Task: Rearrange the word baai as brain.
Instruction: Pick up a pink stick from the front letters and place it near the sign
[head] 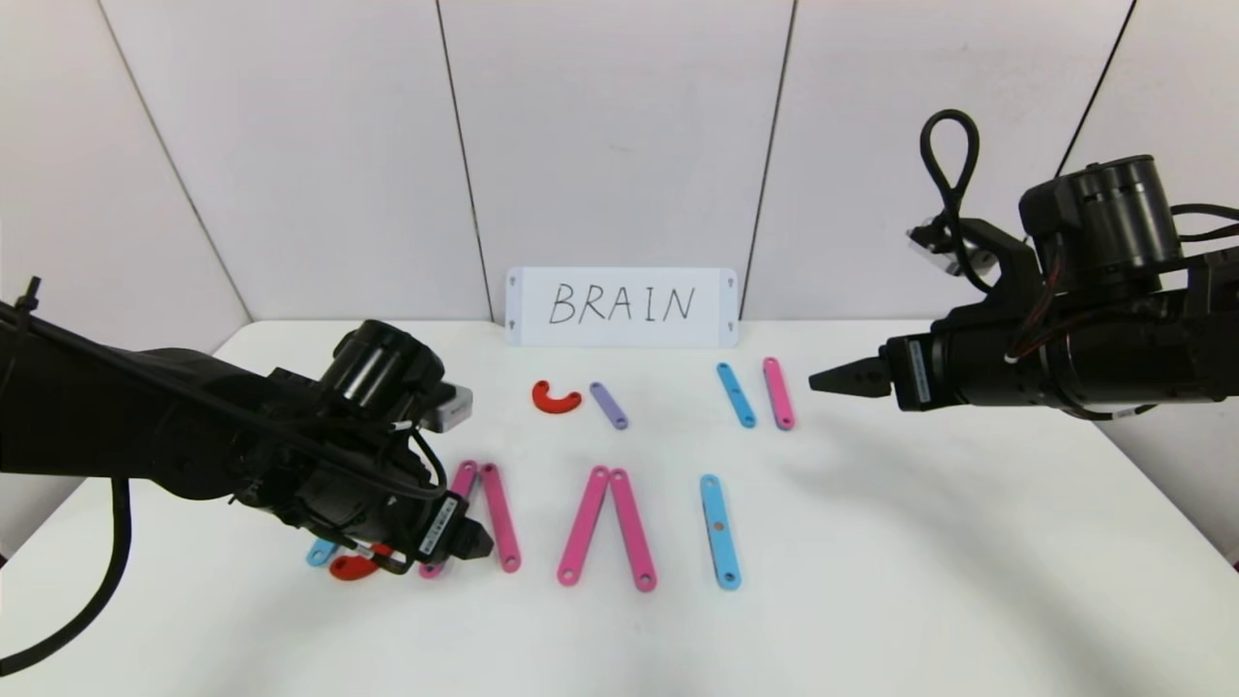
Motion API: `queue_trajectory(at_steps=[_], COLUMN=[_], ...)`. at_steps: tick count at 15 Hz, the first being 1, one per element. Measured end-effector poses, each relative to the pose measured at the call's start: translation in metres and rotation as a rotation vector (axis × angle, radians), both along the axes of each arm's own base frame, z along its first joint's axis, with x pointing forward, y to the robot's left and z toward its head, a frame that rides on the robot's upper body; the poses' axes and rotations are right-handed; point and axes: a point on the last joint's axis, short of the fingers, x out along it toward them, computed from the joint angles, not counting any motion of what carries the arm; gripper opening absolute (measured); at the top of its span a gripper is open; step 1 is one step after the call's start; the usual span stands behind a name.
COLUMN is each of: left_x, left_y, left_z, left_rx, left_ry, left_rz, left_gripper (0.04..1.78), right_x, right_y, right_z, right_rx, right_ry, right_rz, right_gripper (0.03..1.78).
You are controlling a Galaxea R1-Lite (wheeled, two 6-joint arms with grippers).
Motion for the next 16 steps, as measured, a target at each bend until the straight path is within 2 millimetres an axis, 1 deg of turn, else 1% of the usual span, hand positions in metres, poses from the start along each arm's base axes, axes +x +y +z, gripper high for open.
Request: queue_trajectory(at_steps=[6, 14, 16], left_x=[0.007, 0.020, 0.022], left_y=[-0.001, -0.006, -0.007], left_z=[-0.011, -0.019, -0.022], left_rx=[0.081, 0.032, 0.032], left_ry=[-0.003, -0.019, -0.012], left_rz=[0.076, 0.131, 0.131], left_gripper=[1.74, 1.74, 1.66], right_x=[-0.001, -0.002, -0.002], right_y=[0.000, -0.001, -0.001], right_z=[-0.001, 0.000, 0.000], right_rx=[-0.001, 0.000, 0.000], right_ry=[0.004, 0.002, 0.002], right_rz=[0.000, -0.002, -0.002], right_gripper=[1.73, 1.73, 1.73])
